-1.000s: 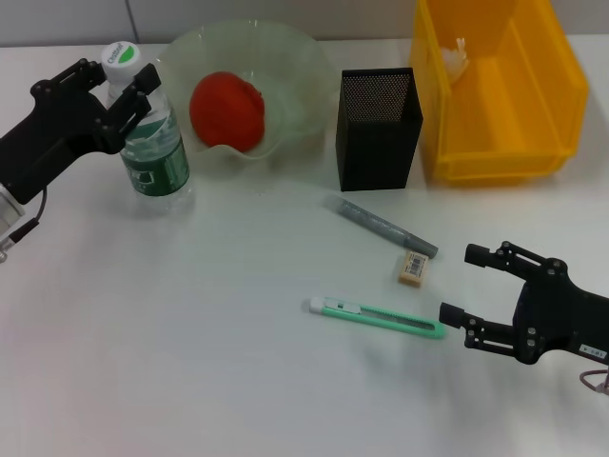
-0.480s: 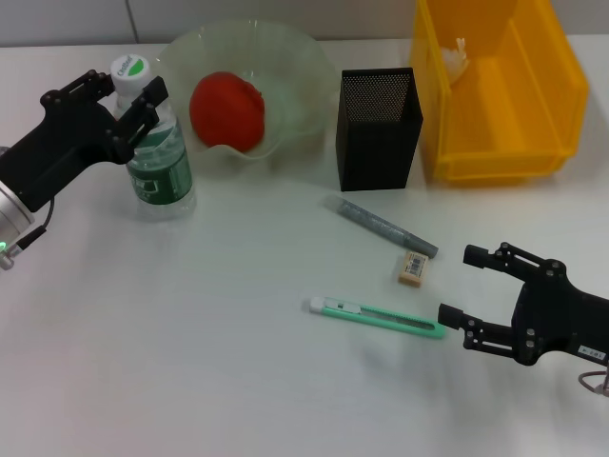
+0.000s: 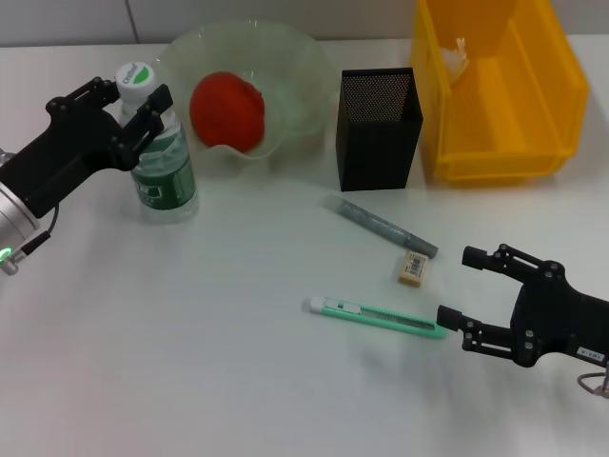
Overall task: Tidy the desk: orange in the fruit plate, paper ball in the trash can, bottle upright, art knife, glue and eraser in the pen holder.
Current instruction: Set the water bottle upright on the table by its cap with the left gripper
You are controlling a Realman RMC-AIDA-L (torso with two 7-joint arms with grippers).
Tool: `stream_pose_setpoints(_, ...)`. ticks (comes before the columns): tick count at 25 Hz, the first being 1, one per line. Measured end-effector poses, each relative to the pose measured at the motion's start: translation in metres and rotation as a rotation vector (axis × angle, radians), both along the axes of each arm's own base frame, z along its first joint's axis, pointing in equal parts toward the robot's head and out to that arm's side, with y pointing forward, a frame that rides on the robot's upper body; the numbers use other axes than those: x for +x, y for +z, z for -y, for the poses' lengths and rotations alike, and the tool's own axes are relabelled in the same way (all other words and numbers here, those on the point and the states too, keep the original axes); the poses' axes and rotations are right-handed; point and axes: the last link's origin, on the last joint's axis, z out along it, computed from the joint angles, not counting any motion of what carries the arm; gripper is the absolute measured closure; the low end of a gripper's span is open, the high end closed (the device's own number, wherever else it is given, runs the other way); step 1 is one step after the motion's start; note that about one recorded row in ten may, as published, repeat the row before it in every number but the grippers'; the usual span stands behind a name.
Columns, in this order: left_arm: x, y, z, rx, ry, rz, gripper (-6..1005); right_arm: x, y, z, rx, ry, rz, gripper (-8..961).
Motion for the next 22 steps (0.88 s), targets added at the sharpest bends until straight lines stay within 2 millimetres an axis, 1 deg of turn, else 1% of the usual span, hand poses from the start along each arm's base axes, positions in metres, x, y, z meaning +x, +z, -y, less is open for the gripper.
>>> stream_pose_setpoints(4, -0.0001, -0.0015, 0.0009, -0.004, 0.002, 0.004, 556, 0.0001, -0.0002, 0.0003, -0.001, -0.001, 0.000, 129)
stream_pose_setpoints(22, 0.0027, -0.0032, 0.0022, -0.015, -0.018, 0.004, 478, -0.0001, -0.0007, 0.0007, -0.005, -0.001, -0.001, 129)
